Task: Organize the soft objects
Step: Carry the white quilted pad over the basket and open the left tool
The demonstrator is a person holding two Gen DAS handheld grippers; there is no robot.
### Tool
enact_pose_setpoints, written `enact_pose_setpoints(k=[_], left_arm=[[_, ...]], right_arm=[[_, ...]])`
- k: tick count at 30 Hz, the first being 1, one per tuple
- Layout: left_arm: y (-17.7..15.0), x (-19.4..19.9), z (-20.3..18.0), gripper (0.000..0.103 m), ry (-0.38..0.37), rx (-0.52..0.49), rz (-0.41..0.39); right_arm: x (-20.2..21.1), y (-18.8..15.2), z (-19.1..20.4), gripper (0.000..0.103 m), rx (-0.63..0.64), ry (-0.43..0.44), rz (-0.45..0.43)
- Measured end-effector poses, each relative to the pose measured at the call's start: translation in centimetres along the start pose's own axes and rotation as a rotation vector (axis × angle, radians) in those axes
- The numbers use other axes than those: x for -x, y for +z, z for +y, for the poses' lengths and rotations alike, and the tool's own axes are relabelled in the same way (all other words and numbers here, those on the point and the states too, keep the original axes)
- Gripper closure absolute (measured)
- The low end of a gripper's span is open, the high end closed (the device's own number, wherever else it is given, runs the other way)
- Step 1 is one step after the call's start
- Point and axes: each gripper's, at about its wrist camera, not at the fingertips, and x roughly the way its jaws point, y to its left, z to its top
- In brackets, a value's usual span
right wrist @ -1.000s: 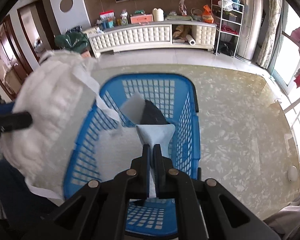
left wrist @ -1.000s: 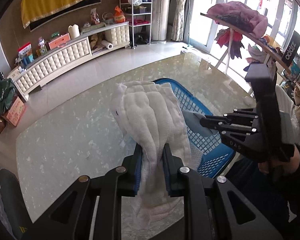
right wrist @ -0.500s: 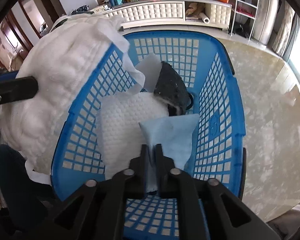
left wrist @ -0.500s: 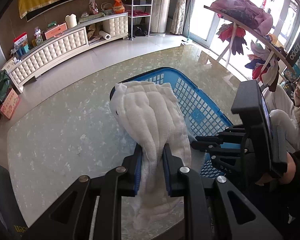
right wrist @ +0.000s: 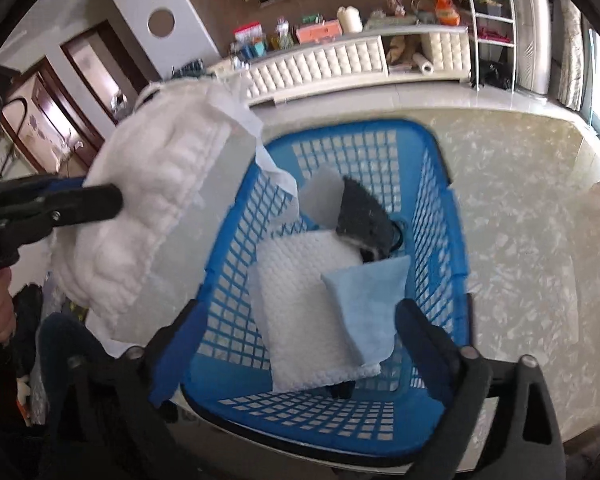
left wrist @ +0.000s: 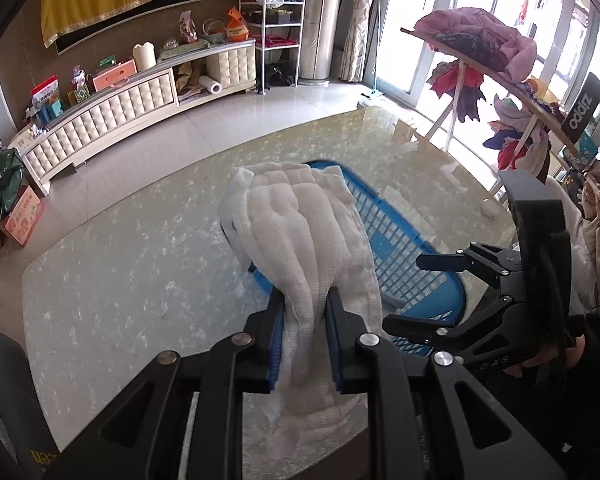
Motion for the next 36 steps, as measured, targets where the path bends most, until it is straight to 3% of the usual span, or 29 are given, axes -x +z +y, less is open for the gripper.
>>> enact_pose_setpoints(k=[11,20,36], left_arm=[[2.8,0.9,-2.7,0.086,-0.007,-0.050,-0.038],[3.0,-3.8,-5.1,0.086,-0.025,-0.086,0.047],[2.2,-12.8,-4.6,0.085,0.009,-0.074,0.195]], right_arm=[[2.7,-0.3,-3.0,0.000,-0.046,-0.031,-0.083],[1.7,-0.3,-4.8,0.000,-0.060,-0.175,-0.096],[0.0,-0.1,-7.0,0.000,-0.104,-0.249,-0.031]])
